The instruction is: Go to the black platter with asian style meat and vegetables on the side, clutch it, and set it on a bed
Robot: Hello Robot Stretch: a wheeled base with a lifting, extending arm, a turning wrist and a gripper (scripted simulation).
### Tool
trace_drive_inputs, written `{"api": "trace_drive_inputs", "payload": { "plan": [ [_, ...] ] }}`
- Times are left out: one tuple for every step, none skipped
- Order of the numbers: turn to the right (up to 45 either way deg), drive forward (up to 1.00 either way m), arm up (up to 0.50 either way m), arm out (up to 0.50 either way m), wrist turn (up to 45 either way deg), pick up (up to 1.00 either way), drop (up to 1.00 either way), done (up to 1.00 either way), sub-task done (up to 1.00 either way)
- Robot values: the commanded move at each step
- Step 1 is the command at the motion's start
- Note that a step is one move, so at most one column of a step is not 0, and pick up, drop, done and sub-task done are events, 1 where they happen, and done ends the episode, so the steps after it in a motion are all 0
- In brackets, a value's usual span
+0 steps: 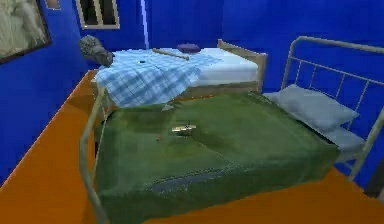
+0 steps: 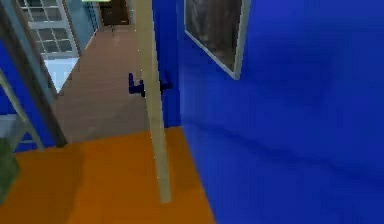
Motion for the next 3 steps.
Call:
{"api": "trace_drive_inputs", "payload": {
  "plan": [
    [39.0, 0.0, 0.0, 0.0, 0.0, 0.0, 0.0, 0.0, 0.0],
    [0.0, 1.0, 0.0, 0.0, 0.0, 0.0, 0.0, 0.0, 0.0],
    [30.0, 0.0, 0.0, 0.0, 0.0, 0.0, 0.0, 0.0, 0.0]
  ]
}}
